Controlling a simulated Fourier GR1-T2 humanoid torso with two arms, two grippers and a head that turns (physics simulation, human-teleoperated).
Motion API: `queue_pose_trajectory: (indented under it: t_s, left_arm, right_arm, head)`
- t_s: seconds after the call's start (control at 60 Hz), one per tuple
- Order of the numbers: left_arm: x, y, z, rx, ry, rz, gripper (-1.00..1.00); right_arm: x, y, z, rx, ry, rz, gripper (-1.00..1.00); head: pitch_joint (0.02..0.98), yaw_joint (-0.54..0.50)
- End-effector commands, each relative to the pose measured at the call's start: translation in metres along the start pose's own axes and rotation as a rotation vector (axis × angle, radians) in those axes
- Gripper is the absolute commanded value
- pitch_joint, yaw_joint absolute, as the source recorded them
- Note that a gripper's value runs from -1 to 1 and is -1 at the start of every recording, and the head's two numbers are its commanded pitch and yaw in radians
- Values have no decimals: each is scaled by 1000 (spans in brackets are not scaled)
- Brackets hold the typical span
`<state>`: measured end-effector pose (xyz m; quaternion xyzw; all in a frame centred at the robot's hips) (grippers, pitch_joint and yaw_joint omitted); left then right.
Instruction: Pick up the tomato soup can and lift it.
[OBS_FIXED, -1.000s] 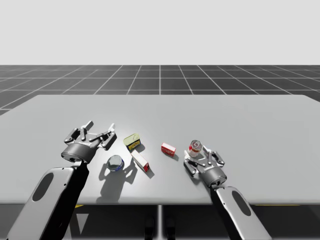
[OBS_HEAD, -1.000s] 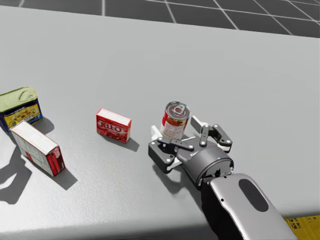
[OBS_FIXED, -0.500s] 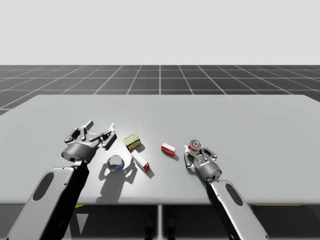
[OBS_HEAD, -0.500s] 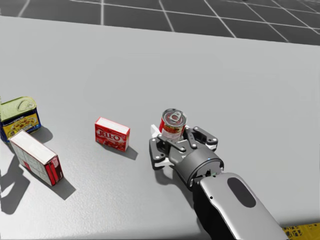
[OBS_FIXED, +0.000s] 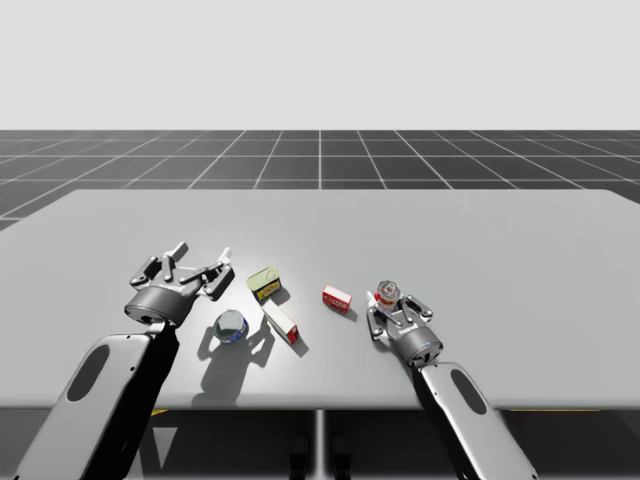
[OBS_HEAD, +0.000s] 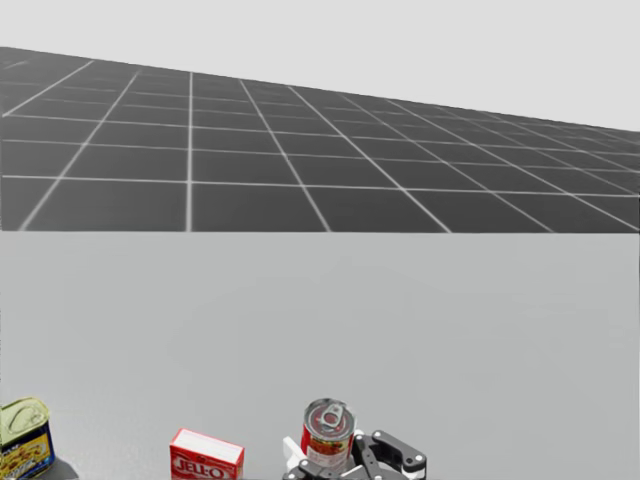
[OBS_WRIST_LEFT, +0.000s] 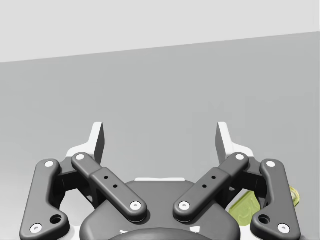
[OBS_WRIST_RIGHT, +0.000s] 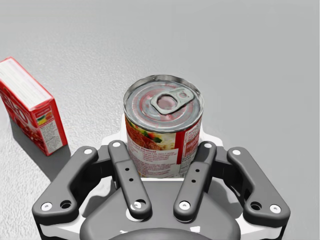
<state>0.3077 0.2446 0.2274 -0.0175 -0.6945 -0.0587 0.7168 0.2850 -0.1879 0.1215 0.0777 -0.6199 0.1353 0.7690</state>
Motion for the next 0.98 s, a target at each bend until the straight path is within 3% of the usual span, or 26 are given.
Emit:
queue_pose_trajectory:
  t_s: [0.017,0.133,0.25,0.433,0.633,0.767,0.933,0.983]
  left_arm:
    - [0,0,0,2,1,1,-1000]
    - [0,0,0,4,0,1,-1000]
    - [0,0,1,5,2,3,-1000]
    - [0,1,0,7,1,4,-1000]
    - [0,1,0,6,3,5,-1000]
    - [0,1,0,8,3,5,-1000]
    - [1,0,0,10,2,7,-1000]
    - [0,1,0,10,2,7,-1000]
  right_arm:
    - [-6,-5,-1,-99,18,-17,1000]
    - [-2,-5,1,-98,-21,-23,1000]
    - [10,-4,7,-94,-54,-11,1000]
    - [46,1,16,-92,-133,16,1000]
    - [92,5,26,-107,-260,25,1000]
    - [126,4,36,-130,-352,49,1000]
    - [161,3,52,-155,-477,23,1000]
    - [170,4,57,-170,-522,28,1000]
  head:
    - [438,-272]
    - [430,-269]
    - [430,-271]
    - [424,-274]
    - [422,-276]
    - [421,-276]
    - [416,-276]
    - [416,-276]
